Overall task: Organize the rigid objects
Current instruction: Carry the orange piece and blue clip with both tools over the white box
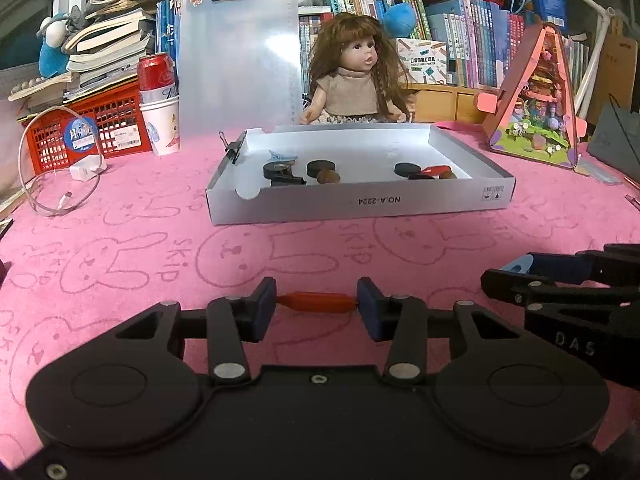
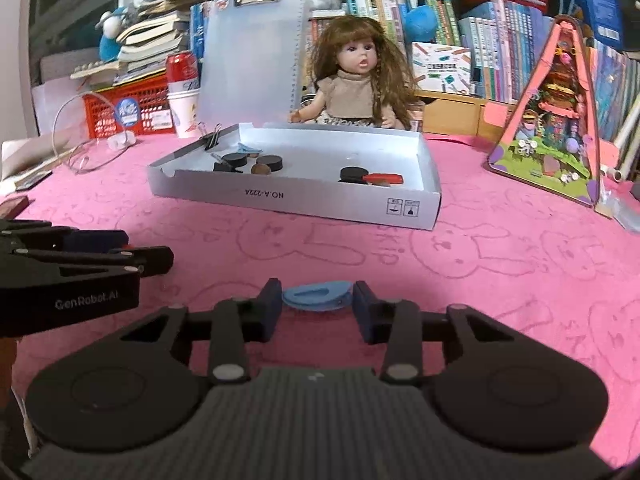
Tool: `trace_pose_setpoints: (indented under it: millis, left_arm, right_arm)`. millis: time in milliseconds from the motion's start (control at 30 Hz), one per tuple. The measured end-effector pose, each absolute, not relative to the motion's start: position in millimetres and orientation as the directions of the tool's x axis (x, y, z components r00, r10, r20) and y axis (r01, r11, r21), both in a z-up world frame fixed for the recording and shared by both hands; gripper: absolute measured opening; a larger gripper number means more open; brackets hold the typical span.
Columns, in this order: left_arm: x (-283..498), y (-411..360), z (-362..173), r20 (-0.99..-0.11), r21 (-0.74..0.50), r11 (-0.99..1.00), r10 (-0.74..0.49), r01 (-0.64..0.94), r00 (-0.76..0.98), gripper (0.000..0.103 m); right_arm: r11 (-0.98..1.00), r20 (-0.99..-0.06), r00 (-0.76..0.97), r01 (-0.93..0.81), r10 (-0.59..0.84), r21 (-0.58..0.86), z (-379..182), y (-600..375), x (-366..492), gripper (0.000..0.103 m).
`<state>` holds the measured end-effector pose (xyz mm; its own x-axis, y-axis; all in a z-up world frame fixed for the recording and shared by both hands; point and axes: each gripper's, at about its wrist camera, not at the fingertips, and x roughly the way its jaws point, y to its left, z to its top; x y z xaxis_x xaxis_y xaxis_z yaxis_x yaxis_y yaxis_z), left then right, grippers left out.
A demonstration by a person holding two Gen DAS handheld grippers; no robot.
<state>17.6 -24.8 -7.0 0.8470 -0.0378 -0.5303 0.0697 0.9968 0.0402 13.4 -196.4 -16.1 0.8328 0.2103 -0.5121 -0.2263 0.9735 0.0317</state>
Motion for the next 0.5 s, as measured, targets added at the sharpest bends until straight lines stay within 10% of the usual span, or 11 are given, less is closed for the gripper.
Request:
trace_pose_setpoints:
  millis: [500]
  left_arm:
    - [45.1,-25.1,23.9,-0.524,0.015,0.998,-0.051,0.068,0.85,0.042]
  right_arm:
    - [0.985,-0.528,0.831,-0.154,0.173,0.081,-0.7,-197.0,37.4,0.044]
